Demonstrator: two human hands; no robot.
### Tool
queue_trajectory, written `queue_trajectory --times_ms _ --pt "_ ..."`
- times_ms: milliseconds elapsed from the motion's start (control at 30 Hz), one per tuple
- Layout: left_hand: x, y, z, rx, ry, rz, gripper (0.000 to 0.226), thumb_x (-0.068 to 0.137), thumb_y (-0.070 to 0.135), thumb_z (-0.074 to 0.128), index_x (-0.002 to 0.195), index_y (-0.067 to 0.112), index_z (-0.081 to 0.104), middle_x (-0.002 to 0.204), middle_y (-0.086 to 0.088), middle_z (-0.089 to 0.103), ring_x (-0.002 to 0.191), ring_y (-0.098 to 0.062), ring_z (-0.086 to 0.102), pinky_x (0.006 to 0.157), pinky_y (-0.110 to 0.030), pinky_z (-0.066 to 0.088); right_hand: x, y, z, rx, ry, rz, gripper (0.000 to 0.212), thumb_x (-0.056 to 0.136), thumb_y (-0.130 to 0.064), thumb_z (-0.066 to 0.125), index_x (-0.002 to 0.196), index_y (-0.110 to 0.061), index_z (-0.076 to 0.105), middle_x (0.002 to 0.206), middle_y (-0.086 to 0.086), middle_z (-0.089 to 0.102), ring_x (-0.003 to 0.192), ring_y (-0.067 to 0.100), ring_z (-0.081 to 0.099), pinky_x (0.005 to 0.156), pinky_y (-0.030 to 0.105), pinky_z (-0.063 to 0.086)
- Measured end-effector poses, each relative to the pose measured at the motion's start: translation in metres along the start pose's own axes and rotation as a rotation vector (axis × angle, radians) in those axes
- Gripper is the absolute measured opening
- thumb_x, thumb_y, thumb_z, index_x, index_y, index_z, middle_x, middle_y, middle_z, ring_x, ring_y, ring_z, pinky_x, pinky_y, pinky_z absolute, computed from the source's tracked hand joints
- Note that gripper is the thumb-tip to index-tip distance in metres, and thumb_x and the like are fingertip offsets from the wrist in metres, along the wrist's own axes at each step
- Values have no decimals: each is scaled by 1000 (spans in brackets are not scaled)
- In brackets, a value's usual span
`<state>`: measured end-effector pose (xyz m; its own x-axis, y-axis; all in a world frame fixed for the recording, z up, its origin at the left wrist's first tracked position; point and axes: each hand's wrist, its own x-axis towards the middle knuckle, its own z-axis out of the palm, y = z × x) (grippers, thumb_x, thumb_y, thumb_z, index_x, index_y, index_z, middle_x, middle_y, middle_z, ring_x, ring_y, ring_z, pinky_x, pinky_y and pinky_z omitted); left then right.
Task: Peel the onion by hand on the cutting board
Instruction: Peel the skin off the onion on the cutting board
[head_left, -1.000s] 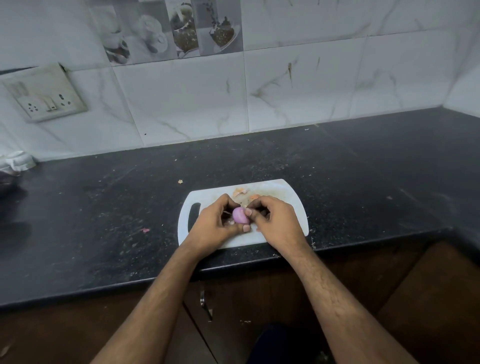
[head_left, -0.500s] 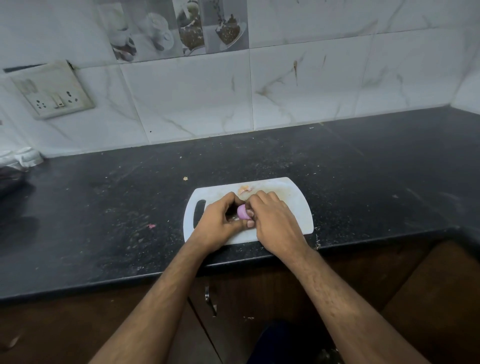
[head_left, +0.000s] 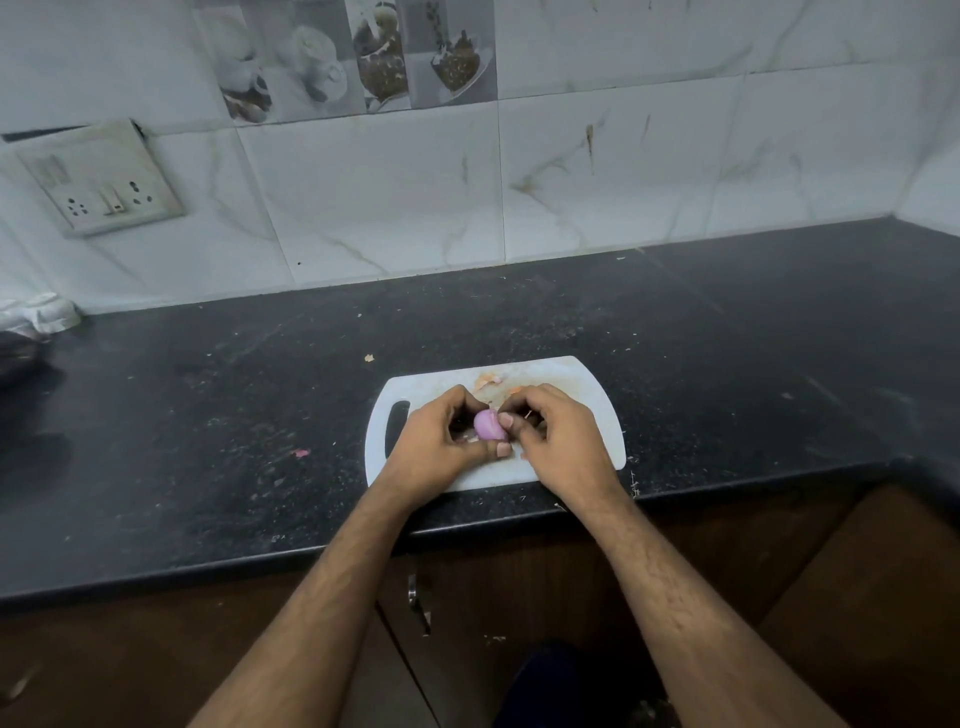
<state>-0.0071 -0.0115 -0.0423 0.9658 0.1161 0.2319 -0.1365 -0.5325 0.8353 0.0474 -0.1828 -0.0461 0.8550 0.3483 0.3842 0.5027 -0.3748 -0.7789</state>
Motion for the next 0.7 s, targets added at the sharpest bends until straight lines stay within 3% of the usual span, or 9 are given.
queue_trajectory --times_ms 167,267,367,533,700 --pt "-1 -2 0 32 10 15 41 71 34 94 98 19 68 96 4 75 93 -13 69 81 -24 52 2 3 0 106 -32 51 14 90 -18 74 85 -29 69 86 -17 69 78 3 61 68 11 44" --pt "-1 -1 0 25 8 24 40 71 32 95 98 18 68 95 3 75 90 -11 68 77 -20 50 4 3 1 15 -76 21 14 94 -20 69 87 -32 65 90 -20 65 91 6 57 78 29 52" --pt "-2 -1 1 11 1 21 38 71 30 95 95 19 67 94 3 75 84 -3 65 76 -17 49 3 -1 3 -189 -105 -48 11 100 -22 56 94 -31 60 99 -18 60 98 6 47 78 36 50" --pt "-2 -3 1 1 3 29 38 70 28 95 92 21 66 93 3 75 91 -17 69 84 -31 54 2 -6 6 -481 -98 -149 12 99 -16 49 109 -19 55 111 -7 57 99 16 46 72 33 42" --pt "-2 -2 2 32 26 23 37 70 31 95 92 24 66 91 6 74 86 -8 67 83 -32 53 -2 -4 4 -432 -113 -106 13 99 -13 46 108 -19 53 113 -5 57 102 17 47 79 36 44"
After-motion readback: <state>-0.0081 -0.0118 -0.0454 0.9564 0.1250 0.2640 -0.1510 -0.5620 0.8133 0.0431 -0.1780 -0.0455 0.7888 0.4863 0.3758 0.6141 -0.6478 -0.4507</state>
